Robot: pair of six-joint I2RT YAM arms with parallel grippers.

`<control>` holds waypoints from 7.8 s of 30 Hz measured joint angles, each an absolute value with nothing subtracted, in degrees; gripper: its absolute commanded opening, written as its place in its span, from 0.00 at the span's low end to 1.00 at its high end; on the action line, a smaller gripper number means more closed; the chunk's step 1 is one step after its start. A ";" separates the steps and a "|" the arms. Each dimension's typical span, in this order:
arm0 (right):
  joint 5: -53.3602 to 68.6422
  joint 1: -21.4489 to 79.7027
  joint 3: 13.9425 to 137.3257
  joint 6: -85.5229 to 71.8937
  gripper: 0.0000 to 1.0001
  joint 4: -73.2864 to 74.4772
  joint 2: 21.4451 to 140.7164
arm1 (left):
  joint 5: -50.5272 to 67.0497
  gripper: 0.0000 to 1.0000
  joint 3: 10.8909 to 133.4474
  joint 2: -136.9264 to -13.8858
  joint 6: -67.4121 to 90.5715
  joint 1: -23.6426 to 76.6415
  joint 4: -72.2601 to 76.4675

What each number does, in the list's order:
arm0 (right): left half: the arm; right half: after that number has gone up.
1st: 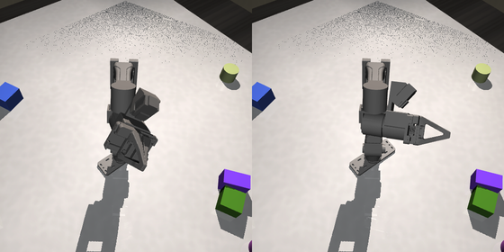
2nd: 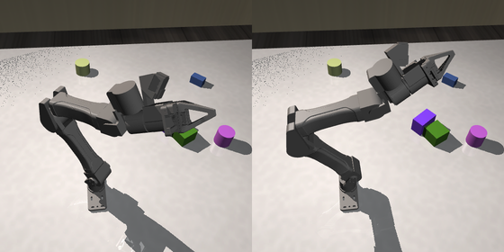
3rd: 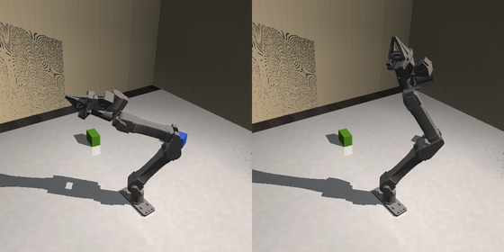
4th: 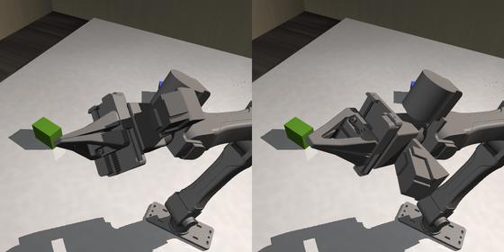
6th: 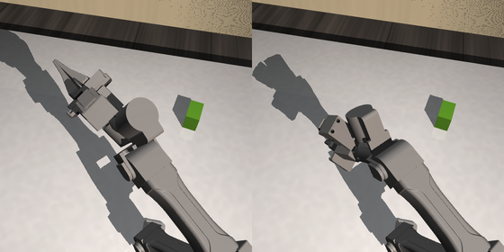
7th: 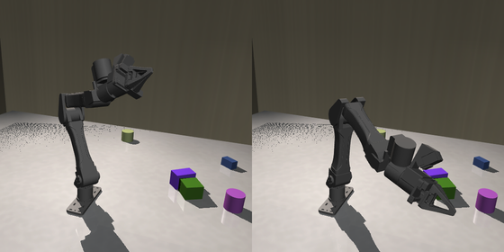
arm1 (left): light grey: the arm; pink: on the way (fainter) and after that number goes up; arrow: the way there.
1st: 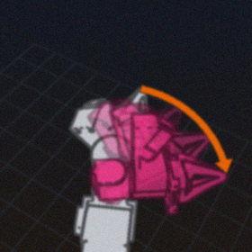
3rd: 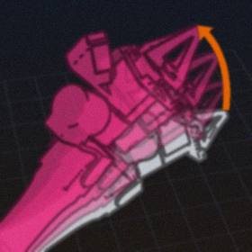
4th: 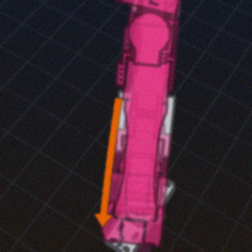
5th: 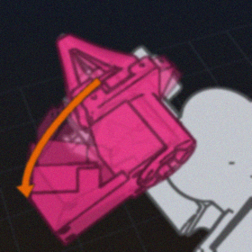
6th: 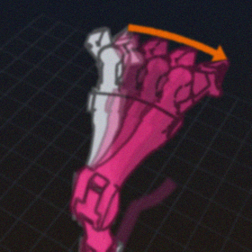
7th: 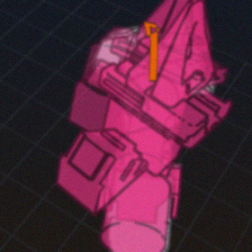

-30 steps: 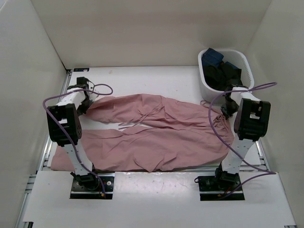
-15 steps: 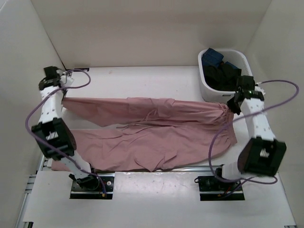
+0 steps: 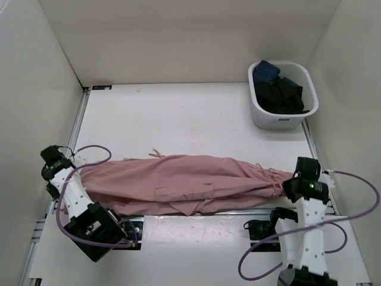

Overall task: Fold and stack the trousers
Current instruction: Fold the trousers

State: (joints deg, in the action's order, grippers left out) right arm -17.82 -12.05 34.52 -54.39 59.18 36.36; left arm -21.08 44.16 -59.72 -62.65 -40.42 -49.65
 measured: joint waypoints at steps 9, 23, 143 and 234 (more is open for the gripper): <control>-20.67 -12.69 33.95 -57.41 0.00 65.95 28.64 | -20.62 0.14 36.88 -57.23 -70.59 -45.52 -45.84; -29.85 -12.75 45.32 -60.07 0.99 73.21 28.01 | -20.97 0.83 34.72 -57.28 -76.40 -46.19 -43.79; -50.13 78.67 92.64 -41.54 0.61 55.88 107.74 | -6.68 0.71 52.03 -95.66 -21.96 1.98 -55.31; -23.16 53.98 128.42 -31.86 0.00 71.77 119.61 | 8.51 0.30 81.65 -117.21 -23.92 18.06 -63.77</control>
State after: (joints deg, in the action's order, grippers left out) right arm -23.16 53.98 128.42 -31.86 71.77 119.61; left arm 8.51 81.65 -117.21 -23.92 18.06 -63.77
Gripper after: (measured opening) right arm 0.125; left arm 0.381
